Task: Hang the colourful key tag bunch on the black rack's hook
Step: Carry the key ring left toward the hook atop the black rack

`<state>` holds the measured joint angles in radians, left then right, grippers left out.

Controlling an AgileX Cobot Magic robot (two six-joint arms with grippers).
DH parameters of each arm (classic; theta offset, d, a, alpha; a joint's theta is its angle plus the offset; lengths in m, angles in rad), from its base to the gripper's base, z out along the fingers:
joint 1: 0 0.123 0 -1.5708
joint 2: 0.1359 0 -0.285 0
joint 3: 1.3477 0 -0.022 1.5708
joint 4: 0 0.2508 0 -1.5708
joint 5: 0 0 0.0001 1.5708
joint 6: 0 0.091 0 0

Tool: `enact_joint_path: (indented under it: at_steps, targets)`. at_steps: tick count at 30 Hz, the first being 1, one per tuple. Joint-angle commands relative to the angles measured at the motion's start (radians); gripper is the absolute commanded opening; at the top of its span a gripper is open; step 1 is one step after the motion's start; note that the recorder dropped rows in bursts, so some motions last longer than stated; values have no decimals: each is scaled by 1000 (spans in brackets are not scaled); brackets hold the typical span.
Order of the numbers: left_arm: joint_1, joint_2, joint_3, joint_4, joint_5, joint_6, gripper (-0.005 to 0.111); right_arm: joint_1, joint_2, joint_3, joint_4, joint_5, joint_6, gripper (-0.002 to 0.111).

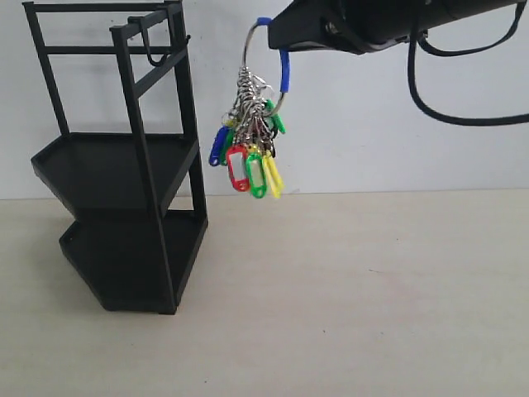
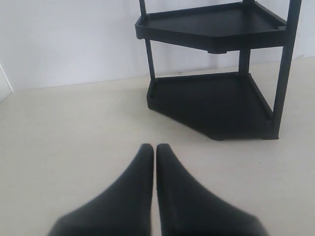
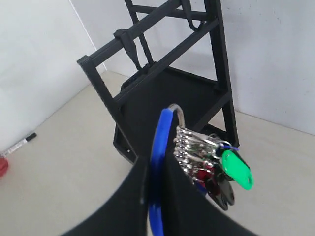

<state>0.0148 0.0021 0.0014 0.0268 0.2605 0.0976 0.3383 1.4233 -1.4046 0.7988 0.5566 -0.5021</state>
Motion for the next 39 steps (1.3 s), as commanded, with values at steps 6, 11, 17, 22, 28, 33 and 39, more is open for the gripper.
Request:
enact_joint_path:
  at_steps: [6,11,17,22,28,33,39]
  targets:
    - [-1,-2,-1,-3,-6,-1,4,39,9,-3,-69,-177,97,0]
    - [-1,-2,-1,-3,-6,-1,4,88,29,-3,-171,-151,75,0]
    - [-1,-2,-1,-3,-6,-1,4,180,53,-3,-660,-295,383,0]
    - [-1,-2,-1,-3,-8,-1,4,209,74,-3,-1142,-158,784,0]
    - [-1,-2,-1,-3,-8,-1,4,233,90,-5,-1499,-212,1197,0]
    - [-1,-2,-1,-3,-6,-1,4,282,90,-5,-1501,-225,1169,0]
    - [-1,-2,-1,-3,-6,-1,4,290,94,-26,-1484,-230,1208,0]
